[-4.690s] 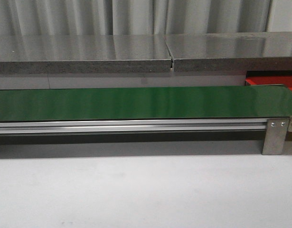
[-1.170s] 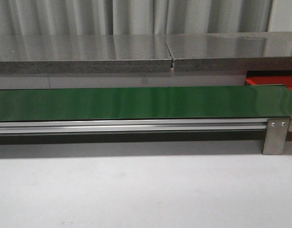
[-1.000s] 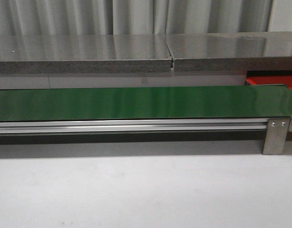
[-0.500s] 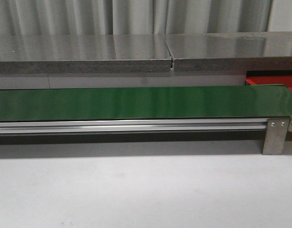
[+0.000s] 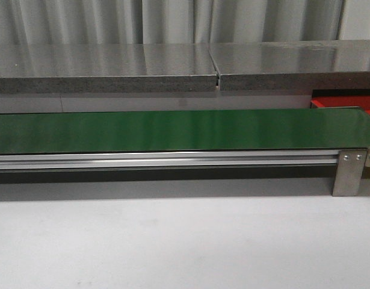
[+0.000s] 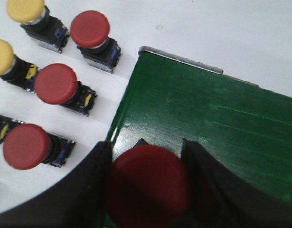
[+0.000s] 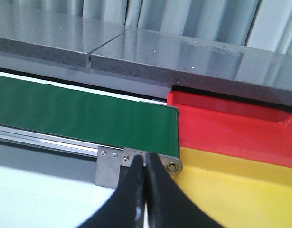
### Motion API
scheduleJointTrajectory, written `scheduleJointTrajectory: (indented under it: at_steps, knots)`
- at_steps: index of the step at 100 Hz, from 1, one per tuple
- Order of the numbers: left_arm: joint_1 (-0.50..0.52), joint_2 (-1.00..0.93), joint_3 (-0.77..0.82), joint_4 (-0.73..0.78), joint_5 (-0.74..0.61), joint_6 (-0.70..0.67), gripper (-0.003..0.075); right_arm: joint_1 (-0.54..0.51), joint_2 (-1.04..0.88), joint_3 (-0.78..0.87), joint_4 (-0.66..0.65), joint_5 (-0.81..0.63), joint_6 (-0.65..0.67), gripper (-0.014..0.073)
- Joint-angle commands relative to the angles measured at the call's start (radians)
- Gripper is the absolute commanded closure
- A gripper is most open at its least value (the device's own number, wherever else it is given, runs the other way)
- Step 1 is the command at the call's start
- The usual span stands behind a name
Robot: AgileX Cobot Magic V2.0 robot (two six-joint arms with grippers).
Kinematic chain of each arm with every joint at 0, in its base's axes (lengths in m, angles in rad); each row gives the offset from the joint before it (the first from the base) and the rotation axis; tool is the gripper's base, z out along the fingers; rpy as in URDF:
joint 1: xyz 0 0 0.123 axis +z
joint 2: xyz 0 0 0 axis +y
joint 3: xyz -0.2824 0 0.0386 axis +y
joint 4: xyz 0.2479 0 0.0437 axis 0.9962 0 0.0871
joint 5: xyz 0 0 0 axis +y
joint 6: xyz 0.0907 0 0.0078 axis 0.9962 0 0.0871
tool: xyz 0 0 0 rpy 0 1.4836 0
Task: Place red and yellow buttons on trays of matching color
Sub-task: 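Lower the red button onto the green belt and open the left gripper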
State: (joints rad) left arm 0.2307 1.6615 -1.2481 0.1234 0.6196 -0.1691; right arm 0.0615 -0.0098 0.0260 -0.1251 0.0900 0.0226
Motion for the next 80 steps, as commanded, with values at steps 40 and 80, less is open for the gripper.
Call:
scheduleJointTrajectory:
  at_steps: [40,80]
  knots:
    - [-0.032,0.045,-0.044,-0.022,-0.078,0.001,0.0738,0.002,-0.015,-0.01,-0.013,-0.08,0.001,0.0662]
    - [-0.032,0.045,-0.056,-0.045,-0.085,0.001,0.0163,0.002,-0.015,-0.01,-0.013,-0.08,0.001,0.0662]
